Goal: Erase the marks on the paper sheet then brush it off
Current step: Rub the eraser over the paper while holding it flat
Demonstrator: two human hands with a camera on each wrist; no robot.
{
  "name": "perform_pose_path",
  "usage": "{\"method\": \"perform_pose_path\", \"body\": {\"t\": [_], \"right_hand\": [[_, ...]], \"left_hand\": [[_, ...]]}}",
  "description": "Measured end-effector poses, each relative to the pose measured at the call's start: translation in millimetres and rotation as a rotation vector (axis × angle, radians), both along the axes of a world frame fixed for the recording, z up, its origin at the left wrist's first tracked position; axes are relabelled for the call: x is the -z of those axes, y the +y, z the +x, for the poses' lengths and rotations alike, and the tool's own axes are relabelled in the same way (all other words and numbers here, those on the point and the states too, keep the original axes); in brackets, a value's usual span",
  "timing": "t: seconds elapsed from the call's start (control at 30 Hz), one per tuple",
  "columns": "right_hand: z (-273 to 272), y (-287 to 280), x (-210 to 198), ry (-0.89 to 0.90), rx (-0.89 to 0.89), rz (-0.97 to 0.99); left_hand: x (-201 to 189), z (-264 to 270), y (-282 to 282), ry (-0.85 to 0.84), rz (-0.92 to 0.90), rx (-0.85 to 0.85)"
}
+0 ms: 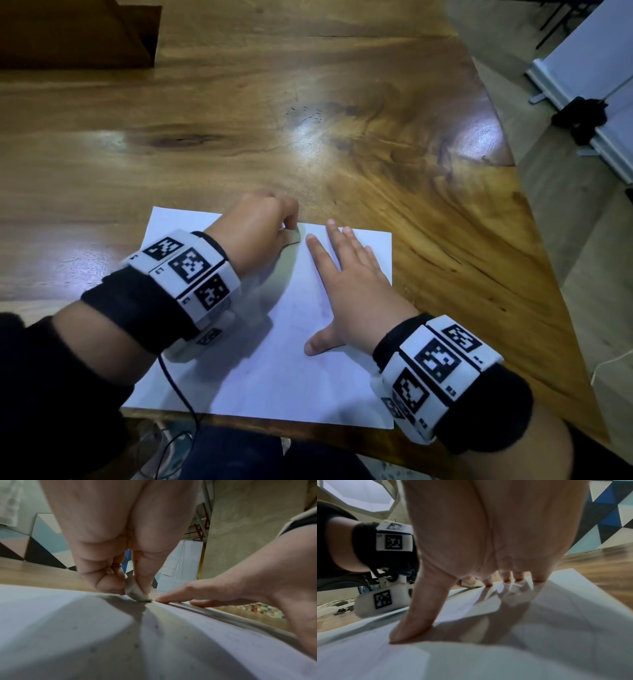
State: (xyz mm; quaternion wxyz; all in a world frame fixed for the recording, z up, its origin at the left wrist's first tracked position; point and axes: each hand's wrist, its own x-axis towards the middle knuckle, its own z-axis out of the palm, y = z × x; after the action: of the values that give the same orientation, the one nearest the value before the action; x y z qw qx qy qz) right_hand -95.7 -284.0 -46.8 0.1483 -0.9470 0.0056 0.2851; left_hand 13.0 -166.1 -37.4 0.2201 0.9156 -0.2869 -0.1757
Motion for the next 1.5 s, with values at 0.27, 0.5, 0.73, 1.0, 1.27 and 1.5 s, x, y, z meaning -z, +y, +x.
{"method": "perform_pose_path", "body": {"t": [0.27,0.5,0.73,1.0,1.27,1.5], "right_hand": [[0,0,-1,0.002,0.004,0.007],[0,0,-1,0.002,0.005,0.010],[0,0,-1,0.012,0.001,-0.001],[0,-1,-2,0.015,0.028,0.044],[-1,-1,-4,0.013,0.034,0.049],[-2,-2,-1,-0.006,0.023,0.031]], "left_hand": [[-1,0,5,0.034,0.035,0.094],[2,-16,9,0.022,0.026,0.140],[2,-2,-8,0.011,0.009,0.025],[6,-58,38,0.095,0.032,0.302],[-4,1,12,0.070,0.042,0.098],[4,-20,4,0.017,-0.028,0.233]]}}
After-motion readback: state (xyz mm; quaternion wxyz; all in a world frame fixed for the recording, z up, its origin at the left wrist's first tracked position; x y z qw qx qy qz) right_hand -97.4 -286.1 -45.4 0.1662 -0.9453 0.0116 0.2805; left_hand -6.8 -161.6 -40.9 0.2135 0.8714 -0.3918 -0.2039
